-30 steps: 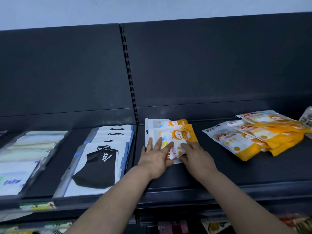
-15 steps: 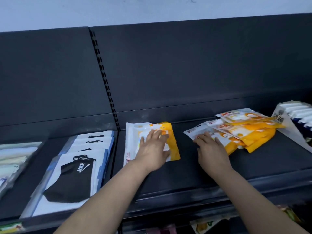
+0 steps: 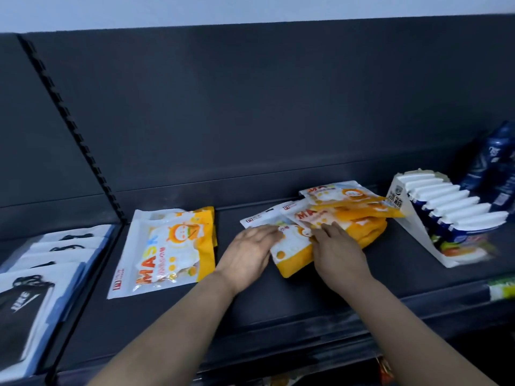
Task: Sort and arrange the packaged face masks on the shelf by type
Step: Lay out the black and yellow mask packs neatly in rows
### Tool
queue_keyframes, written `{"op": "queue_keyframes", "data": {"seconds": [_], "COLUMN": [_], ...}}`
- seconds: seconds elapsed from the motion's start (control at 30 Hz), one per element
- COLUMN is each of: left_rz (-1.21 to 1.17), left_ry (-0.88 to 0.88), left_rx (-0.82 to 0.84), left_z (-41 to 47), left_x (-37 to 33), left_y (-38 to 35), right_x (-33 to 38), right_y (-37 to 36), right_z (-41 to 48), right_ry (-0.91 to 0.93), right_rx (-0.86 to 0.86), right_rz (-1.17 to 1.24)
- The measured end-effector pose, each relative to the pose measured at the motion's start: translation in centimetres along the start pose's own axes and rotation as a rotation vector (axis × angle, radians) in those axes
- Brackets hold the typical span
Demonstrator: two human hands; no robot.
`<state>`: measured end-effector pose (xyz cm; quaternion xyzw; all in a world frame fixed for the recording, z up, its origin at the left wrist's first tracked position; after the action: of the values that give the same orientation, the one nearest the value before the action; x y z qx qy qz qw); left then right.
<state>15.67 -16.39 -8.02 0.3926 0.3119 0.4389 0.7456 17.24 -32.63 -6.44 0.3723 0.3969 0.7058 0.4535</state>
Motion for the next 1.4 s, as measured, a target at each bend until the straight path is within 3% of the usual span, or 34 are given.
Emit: {"op": "queue_keyframes", "data": {"seconds": [0.13,0.3,0.5,0.6,0.7,0.77,0.83,0.93,1.03,1.1,1.2,1.3,1.4], "left_rz": [-0.021,0.067,0.448,0.632,0.643,0.454,0.218,0.177,0.064,0.041,0.055,0.054,0.162], "left_ry": [-0.004,-0.099,-0.102,0.010,0.115,0.235,0.443,0.602,0.724,0.709,0.656,0.651,0.537], "left_rx": [-0.133,-0.375,-0.566,-0.448,-0.005,0.169,0.142,-0.005,0.132,0.251,0.293,0.231,0.137], "left_z": [0.8,0.9,-5.0,-8.8,-12.6,-14.8,-15.3,-15.1,-16.2,-16.9,-17.2,-16.4,-14.3], "left_x": [-0.2,-0.8,2.0,3.3,4.0,4.8,6.0,7.8,9.7,10.2,10.6,10.3,9.5], "left_y": [0.2,4.8,13.3,15.6,13.2,11.9,12.5,14.1,12.8,11.9,11.8,12.5,13.2], "right_x": [-0.7,1.1,9.0,13.5,16.6,17.9,18.6,19.5,20.2,20.6,21.0,21.0,20.4], "right_y": [-0.1,2.0,1.0,1.0,-0.3,-1.3,-1.9,-2.3,-2.6,-2.6,-2.7,-2.1,0.0], "right_z": [0.2,1.4,0.9,-0.3,-2.1,-3.4,-4.3,-5.2,-5.7,-5.7,-5.6,-5.3,-4.8], "right_ry": [-0.004,0.069,0.154,0.217,0.237,0.254,0.252,0.217,0.178,0.165,0.149,0.108,0.075], "right_rx": [-0.029,-0.250,-0.111,-0.036,0.121,0.208,0.256,0.282,0.292,0.268,0.290,0.277,0.133], "right_rz": [0.060,0.255,0.477,0.561,0.531,0.472,0.431,0.429,0.406,0.373,0.338,0.365,0.338]}}
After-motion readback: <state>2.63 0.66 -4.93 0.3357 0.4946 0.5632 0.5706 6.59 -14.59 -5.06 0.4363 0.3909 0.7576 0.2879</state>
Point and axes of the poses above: each hand's wrist, its own z-axis towards the middle knuckle, its own y-axis out of the back of the hand, x = y × z, the point moved 7 cm from there along z, towards the middle knuckle, and after that the axes turned 12 degrees about -x, right-handed, at the moved point
